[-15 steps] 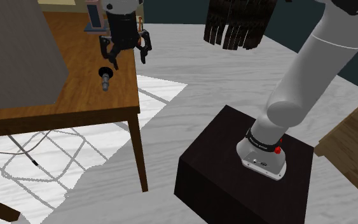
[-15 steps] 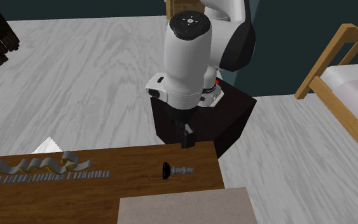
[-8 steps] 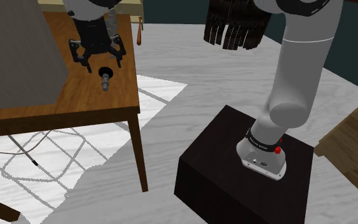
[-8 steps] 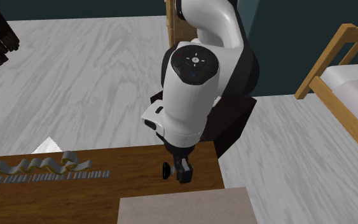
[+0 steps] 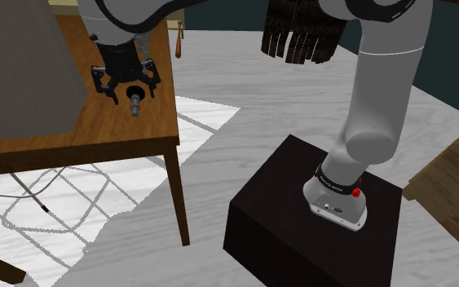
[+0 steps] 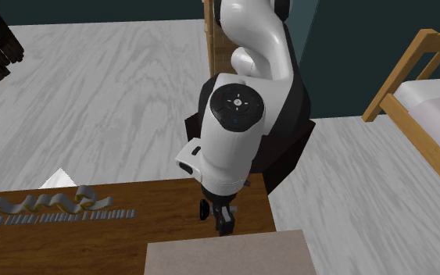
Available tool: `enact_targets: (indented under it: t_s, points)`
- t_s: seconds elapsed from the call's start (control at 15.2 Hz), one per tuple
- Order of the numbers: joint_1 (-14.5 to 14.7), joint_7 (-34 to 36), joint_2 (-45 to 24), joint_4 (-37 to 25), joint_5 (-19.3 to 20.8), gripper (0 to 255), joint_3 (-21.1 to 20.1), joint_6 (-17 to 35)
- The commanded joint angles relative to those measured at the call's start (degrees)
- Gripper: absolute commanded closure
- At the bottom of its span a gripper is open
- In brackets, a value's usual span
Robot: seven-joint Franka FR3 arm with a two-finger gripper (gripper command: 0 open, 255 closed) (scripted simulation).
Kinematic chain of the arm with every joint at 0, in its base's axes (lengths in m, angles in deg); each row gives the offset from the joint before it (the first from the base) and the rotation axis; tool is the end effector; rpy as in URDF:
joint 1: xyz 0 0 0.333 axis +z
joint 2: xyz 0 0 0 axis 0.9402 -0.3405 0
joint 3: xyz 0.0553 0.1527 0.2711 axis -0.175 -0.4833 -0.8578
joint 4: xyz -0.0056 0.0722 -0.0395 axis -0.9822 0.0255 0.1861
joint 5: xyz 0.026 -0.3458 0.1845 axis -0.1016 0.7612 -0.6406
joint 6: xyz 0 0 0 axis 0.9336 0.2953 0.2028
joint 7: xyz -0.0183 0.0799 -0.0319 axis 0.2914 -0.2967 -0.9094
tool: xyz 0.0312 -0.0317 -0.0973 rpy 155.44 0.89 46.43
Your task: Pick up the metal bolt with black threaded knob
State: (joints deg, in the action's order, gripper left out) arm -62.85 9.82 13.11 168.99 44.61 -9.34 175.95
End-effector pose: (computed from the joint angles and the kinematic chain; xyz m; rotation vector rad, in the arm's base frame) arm 0.5426 0.3474 0.4786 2.9804 -0.7368 0.1130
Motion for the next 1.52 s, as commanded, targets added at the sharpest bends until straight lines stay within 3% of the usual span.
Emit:
enact_targets:
  t_s: [0.0, 0.07, 0.66, 1.45]
  points:
    - [0.04, 0.12, -0.03, 0.26, 0.04, 0, -0.01, 0.30]
    - [0.02, 0.11, 0.03, 0.30, 0.01, 255, -0.02, 0.29]
    - [0.03, 0.12, -0.03, 0.26, 0.04, 255, -0.01, 0.30]
    - [0.93, -1.08, 0.02, -8.96, -0.36, 255, -0.38, -8.82]
